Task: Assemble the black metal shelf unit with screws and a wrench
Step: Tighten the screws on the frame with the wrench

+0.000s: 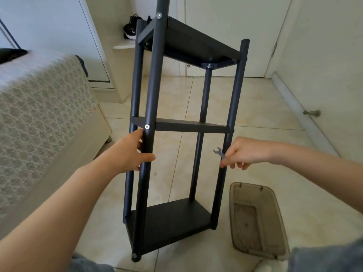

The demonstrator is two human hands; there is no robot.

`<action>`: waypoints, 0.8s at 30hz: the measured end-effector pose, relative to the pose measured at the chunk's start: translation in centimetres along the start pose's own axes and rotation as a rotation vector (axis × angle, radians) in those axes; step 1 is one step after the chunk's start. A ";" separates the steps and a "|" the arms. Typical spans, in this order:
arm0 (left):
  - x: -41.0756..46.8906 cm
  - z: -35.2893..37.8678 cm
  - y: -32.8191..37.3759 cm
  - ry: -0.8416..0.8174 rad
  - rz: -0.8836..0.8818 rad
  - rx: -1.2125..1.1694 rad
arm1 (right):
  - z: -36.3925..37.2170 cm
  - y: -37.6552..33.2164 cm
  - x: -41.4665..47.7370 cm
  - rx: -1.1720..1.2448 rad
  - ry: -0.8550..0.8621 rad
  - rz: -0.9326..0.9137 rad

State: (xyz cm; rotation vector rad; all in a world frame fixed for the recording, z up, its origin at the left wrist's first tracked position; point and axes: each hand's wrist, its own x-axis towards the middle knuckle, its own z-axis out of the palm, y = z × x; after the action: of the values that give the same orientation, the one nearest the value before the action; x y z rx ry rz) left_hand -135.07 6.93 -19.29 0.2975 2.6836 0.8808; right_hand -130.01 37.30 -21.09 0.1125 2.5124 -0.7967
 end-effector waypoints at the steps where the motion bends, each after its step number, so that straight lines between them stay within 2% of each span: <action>1: -0.1 0.1 0.1 -0.001 0.005 0.002 | -0.2 0.9 -0.7 0.025 0.017 0.024; 5: -0.4 0.2 0.1 -0.014 0.017 0.013 | -1.0 2.7 -1.5 0.206 0.107 0.098; 10: -0.4 0.1 -0.4 -0.060 0.019 0.036 | -3.1 2.6 0.9 0.482 0.332 0.186; 14: -0.4 -0.2 -1.0 -0.062 -0.019 0.049 | -3.3 2.9 2.5 0.533 0.458 0.161; 20: -0.1 -0.7 -1.6 -0.010 -0.072 0.070 | -3.8 1.4 2.8 0.756 0.477 0.032; 24: 0.4 -0.6 -2.0 0.056 -0.109 0.073 | -2.9 0.0 3.2 0.747 0.497 0.010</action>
State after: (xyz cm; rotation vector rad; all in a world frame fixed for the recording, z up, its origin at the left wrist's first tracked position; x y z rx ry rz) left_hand -135.85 5.11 -20.14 0.1431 2.7585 0.7711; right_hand -134.04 38.72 -20.56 0.6387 2.4828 -1.8520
